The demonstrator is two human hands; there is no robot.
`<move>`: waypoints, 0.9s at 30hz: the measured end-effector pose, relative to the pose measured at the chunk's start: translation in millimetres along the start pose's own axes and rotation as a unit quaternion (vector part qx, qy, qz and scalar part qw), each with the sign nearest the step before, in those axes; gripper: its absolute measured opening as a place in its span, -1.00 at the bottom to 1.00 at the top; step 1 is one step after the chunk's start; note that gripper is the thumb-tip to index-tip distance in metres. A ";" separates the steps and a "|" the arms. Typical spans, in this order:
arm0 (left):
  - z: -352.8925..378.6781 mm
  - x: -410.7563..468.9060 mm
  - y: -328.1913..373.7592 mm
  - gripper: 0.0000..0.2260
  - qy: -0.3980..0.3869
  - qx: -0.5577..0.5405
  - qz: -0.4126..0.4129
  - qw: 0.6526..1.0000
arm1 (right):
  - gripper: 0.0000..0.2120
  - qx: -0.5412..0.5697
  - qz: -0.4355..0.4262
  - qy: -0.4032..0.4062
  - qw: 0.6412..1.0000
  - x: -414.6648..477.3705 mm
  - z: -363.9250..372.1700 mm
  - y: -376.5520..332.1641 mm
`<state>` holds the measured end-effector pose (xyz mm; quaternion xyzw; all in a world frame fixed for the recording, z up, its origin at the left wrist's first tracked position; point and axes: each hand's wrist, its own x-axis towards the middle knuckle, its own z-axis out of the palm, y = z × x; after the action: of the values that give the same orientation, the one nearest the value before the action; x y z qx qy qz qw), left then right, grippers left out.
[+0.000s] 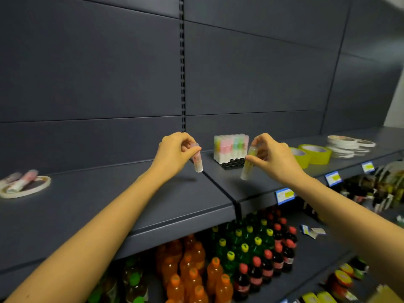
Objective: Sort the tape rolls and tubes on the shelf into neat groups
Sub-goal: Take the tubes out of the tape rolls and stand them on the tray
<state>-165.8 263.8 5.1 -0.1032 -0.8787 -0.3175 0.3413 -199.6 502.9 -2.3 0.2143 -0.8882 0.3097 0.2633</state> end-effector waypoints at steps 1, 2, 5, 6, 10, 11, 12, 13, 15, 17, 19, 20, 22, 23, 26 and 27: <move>10.0 3.1 5.5 -0.90 -0.005 0.001 0.004 1.000 | -0.69 0.002 0.001 0.005 1.000 0.6 -4.5 8.3; 19.9 6.5 10.3 -0.89 -0.011 0.004 0.008 1.000 | -0.70 0.003 0.003 0.010 1.000 1.0 -8.2 16.4; 47.1 19.1 21.0 -0.89 -0.023 0.009 0.022 0.999 | -0.71 0.002 0.008 0.021 1.000 2.8 -13.7 38.1; 55.6 23.8 23.1 -0.88 -0.025 0.009 0.026 0.999 | -0.70 0.000 0.009 0.022 1.000 4.5 -14.3 45.0; 87.3 45.8 26.5 -0.86 -0.035 0.028 0.045 0.998 | -0.71 0.020 0.020 0.025 0.999 18.2 -12.9 70.0; 93.8 51.9 26.4 -0.86 -0.036 0.029 0.048 0.998 | -0.71 0.024 0.020 0.023 0.999 23.3 -11.4 76.3; 98.8 56.7 25.5 -0.87 -0.036 0.030 0.051 0.998 | -0.72 0.028 0.017 0.020 0.999 27.9 -9.4 81.4; 105.0 62.5 24.2 -0.89 -0.033 0.032 0.053 0.998 | -0.73 0.032 0.014 0.017 0.999 33.7 -7.1 87.6; 117.8 73.7 20.2 -0.91 -0.022 0.038 0.053 0.998 | -0.74 0.046 0.006 0.012 0.999 46.7 -1.5 100.6; 128.9 84.2 15.8 -0.92 -0.014 0.043 0.046 0.998 | -0.74 0.069 -0.005 0.004 0.998 61.0 6.3 111.2; 139.2 91.8 10.3 -0.89 -0.009 0.053 0.034 0.998 | -0.74 0.078 -0.021 -0.015 0.997 75.1 15.8 120.1; 144.0 94.5 7.7 -0.87 -0.011 0.061 0.029 0.998 | -0.73 0.079 -0.025 -0.023 0.996 81.6 20.6 124.5; 151.4 99.1 3.8 -0.85 -0.018 0.074 0.024 0.997 | -0.73 0.087 -0.032 -0.025 0.995 93.9 29.5 131.3; 154.2 101.3 2.9 -0.85 -0.020 0.079 0.022 0.996 | -0.73 0.092 -0.034 -0.026 0.995 99.5 33.7 134.2; 160.2 106.1 3.2 -0.84 -0.018 0.093 0.016 0.995 | -0.75 0.104 -0.047 -0.048 0.992 113.0 43.3 140.5; 162.0 107.4 3.9 -0.84 -0.019 0.101 0.016 0.995 | -0.76 0.109 -0.054 -0.054 0.991 117.0 45.9 142.3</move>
<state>-330.9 364.9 -13.1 -0.0887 -0.9108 -0.2199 0.3380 -382.4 549.0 -25.0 0.3061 -0.8490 0.3781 0.2062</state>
